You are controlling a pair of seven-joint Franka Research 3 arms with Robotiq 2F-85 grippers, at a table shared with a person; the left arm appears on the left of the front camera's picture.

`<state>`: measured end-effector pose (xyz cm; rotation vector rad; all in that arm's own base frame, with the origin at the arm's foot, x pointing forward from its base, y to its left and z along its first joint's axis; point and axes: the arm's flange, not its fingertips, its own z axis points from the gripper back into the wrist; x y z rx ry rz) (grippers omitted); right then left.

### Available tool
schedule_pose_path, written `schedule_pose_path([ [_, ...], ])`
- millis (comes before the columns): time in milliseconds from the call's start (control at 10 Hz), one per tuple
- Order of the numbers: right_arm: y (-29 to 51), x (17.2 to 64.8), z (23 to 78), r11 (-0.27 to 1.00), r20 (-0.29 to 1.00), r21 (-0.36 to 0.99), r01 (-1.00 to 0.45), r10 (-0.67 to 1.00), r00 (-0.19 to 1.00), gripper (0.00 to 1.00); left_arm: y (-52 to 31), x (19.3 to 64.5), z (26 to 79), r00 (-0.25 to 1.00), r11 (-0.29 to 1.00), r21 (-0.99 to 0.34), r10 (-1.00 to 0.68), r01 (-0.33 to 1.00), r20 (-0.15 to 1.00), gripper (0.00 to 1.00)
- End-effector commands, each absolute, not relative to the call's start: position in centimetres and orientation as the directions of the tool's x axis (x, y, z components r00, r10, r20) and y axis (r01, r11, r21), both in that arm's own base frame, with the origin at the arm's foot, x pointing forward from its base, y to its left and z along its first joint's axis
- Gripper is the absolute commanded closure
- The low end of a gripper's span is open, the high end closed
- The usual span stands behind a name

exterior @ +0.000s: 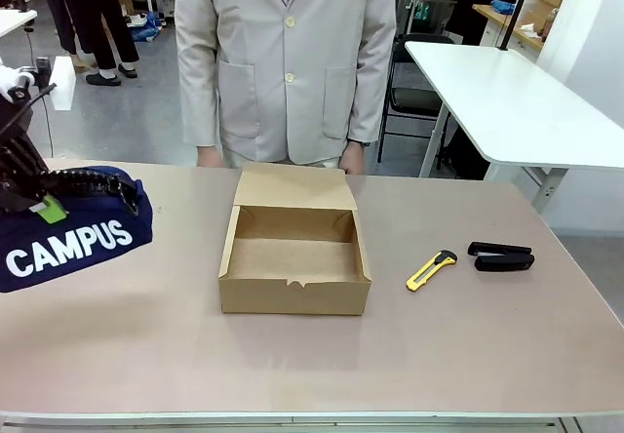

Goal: Pack the item into the box.
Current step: Pick up the item indicated by the person and place it inside the Mailer Box.

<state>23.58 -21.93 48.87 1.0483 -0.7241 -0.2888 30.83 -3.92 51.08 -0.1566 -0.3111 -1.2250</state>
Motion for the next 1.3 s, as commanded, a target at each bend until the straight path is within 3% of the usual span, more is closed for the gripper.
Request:
schedule_pose_path([
  [0, -22.0, 23.8, 49.0, 0.488, 0.429, 0.860, -0.146, -0.539, 0.725, 0.00, -4.0, 31.2, 51.4, 0.399, 0.439, 0.085, -0.870, 0.894, 0.291, 1.00],
  [100, -22.0, 23.8, 49.0, 0.488, 0.429, 0.860, -0.146, -0.539, 0.725, 0.00, -4.0, 31.2, 51.4, 0.399, 0.439, 0.085, -0.870, 0.894, 0.291, 1.00],
  [200, -22.0, 23.8, 49.0, 0.488, 0.429, 0.860, -0.146, -0.539, 0.725, 0.00, -3.7, 31.1, 51.2, 0.347, 0.383, 0.066, -0.887, 0.922, 0.303, 0.91],
  [300, -22.0, 23.8, 49.0, 0.488, 0.429, 0.860, -0.146, -0.539, 0.725, 0.00, -6.9, 30.8, 52.5, 0.333, 0.378, 0.128, -0.901, 0.917, 0.279, 0.91],
  [500, -22.0, 23.8, 49.0, 0.488, 0.429, 0.860, -0.146, -0.539, 0.725, 0.00, -16.8, 32.7, 55.2, 0.142, 0.189, 0.185, -0.960, 0.964, 0.240, 0.91],
  [800, -22.0, 23.8, 49.0, 0.488, 0.429, 0.860, -0.146, -0.539, 0.725, 0.00, -31.4, 36.1, 53.9, 0.106, 0.135, 0.143, -0.975, 0.980, 0.193, 0.91],
  [900, -22.0, 23.8, 49.0, 0.488, 0.429, 0.860, -0.146, -0.539, 0.725, 0.00, -35.1, 37.1, 52.4, 0.130, 0.160, 0.194, -0.979, 0.968, 0.156, 0.91],
  [1000, -22.0, 23.8, 49.0, 0.488, 0.429, 0.860, -0.146, -0.539, 0.725, 0.00, -36.8, 37.8, 52.4, 0.116, 0.144, 0.190, -0.981, 0.971, 0.153, 0.91],
  [1100, -22.0, 23.8, 49.0, 0.488, 0.429, 0.860, -0.146, -0.539, 0.725, 0.00, -33.9, 34.4, 52.0, 0.074, 0.107, 0.164, -0.977, 0.981, 0.199, 0.91],
  [1200, -22.0, 23.8, 49.0, 0.488, 0.429, 0.860, -0.146, -0.539, 0.725, 0.00, -33.9, 34.4, 52.0, 0.074, 0.107, 0.164, -0.977, 0.981, 0.199, 0.91],
])
